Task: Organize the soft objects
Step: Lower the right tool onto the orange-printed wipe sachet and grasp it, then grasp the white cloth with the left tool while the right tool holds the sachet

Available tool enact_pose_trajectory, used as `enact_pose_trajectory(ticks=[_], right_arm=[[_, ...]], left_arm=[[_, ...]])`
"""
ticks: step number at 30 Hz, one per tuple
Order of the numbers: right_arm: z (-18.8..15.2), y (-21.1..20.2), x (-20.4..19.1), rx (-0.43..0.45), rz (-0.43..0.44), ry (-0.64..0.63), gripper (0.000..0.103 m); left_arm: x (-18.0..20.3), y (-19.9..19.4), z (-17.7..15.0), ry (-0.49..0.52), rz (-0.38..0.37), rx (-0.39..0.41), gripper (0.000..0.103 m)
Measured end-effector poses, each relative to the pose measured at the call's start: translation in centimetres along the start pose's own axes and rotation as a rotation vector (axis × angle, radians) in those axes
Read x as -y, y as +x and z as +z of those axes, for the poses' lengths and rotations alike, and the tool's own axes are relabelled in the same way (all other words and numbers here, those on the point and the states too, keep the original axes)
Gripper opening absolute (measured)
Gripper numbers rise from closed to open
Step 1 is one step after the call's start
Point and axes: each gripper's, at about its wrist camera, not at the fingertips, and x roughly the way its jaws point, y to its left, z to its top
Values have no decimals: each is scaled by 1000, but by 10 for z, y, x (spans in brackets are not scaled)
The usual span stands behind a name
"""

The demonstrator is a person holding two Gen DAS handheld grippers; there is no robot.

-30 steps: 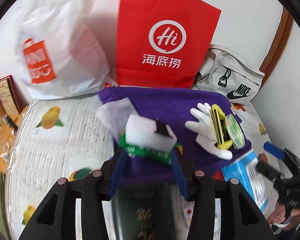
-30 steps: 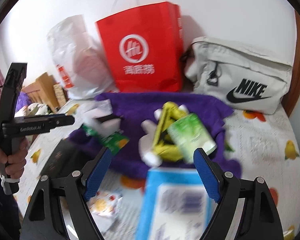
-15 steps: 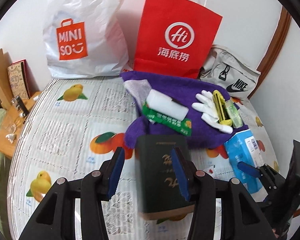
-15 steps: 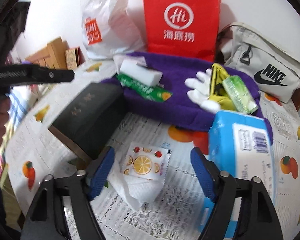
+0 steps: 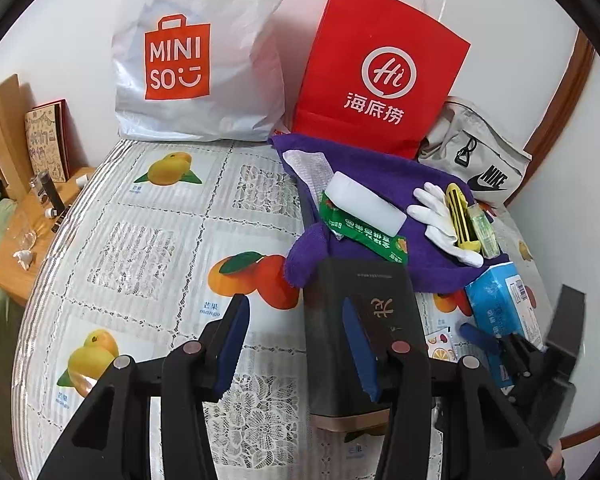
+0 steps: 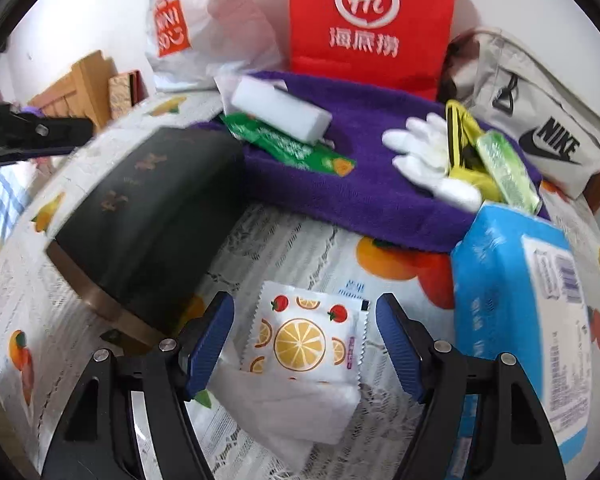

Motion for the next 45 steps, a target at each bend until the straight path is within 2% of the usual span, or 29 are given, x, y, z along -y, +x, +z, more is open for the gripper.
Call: enact_pose_trajectory(ticks=[3,6,10,13,18,21,23,26,29,34,40,45], right_arm=[[-1,8,2,-20,-20,37,73],[-4,8,9,-5,0,94,74],[-7,8,5,0,-21,82,73],[-12,4,3,6,-13,62,66],[-20,-4,1,15,17,29,47],[-23,-7,-2,7,32,13,44],[-26,-11,-6,7,47,-2,36],[-31,-18,-10,-2,95,-10,33],[-33,-25,-9,15,136,19,32],[-34,-55,-4,111,173,73,32],[-42,-90,8,173,149,81,32],[-60,-108,26,157,112,73,32]], left_arm=[[-2,-1,0,-1,-6,2,46],[-4,-1,-2,2,-11,-1,46],[-7,0,-6,-9,-14,-7,46],[-8,-1,-8,-20,-19,-9,46],[-7,-6,-15,-27,-16,-13,46],[-4,-12,-20,-27,-13,-12,46],[-2,-18,-25,-23,-9,-9,46],[-1,-24,-31,-22,0,-9,46],[3,-30,-38,-14,6,-10,46],[14,-39,-54,9,1,-12,46],[35,-39,-74,47,-32,-32,46],[57,-30,-90,73,-63,-56,46]])
